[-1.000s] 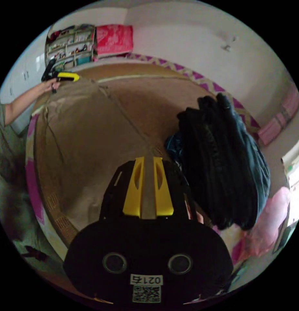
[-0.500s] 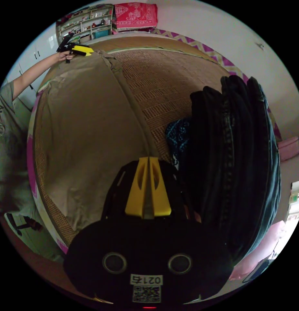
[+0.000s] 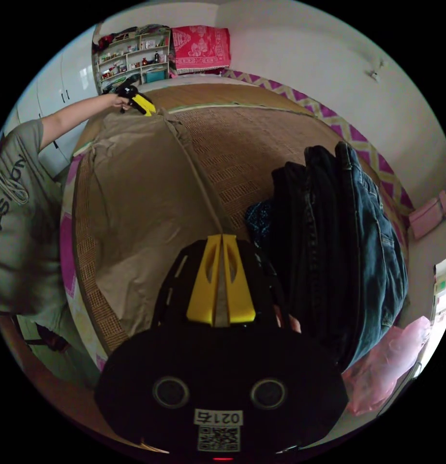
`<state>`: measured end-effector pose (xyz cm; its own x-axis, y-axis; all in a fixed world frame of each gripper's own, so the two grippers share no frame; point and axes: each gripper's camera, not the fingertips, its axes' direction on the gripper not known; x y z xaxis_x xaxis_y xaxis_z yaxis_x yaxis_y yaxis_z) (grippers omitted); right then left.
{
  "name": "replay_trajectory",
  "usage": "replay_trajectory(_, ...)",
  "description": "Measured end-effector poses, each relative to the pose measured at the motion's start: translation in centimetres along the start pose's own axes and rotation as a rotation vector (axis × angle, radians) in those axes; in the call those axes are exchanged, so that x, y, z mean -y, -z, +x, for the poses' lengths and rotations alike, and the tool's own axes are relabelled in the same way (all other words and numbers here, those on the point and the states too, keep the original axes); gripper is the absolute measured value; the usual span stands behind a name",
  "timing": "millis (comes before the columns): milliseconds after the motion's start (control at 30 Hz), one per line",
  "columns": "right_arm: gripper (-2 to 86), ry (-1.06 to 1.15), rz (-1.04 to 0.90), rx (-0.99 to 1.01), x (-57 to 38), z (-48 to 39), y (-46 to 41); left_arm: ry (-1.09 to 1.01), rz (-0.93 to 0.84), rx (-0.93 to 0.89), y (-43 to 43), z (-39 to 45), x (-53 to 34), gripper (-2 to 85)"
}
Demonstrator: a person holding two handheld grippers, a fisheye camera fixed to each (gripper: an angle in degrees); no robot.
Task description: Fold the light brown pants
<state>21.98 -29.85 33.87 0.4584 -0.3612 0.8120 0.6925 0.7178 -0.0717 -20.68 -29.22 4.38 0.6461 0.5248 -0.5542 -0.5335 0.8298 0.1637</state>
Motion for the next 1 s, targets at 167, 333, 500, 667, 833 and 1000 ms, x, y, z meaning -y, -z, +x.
replay_trajectory(167,-1.0,-0.016,0.032,0.000,-2.1,-1.1,2.3,-0.045,0.155,0.047,4.9,0.9,-2.9,-0.7)
replay_trajectory(333,-1.0,0.025,0.152,-0.010,-5.7,-5.2,9.2,-0.092,0.403,0.072,15.2,5.0,-11.3,-0.9)
replay_trajectory(500,-1.0,0.086,0.277,-0.042,-12.1,-13.5,17.4,-0.157,0.504,0.096,23.2,12.5,-22.5,-0.9)
replay_trajectory(667,-1.0,0.068,0.287,-0.003,-19.1,-22.9,20.2,-0.092,0.490,0.032,24.1,18.8,-33.6,-0.9)
replay_trajectory(833,-1.0,0.008,0.214,0.147,-23.7,-27.3,17.2,0.142,0.494,-0.070,19.0,20.0,-42.0,-0.9)
replay_trajectory(1000,-0.9,-0.104,0.194,0.257,-26.7,-27.6,13.1,0.387,0.607,-0.178,13.9,18.7,-48.1,-0.9)
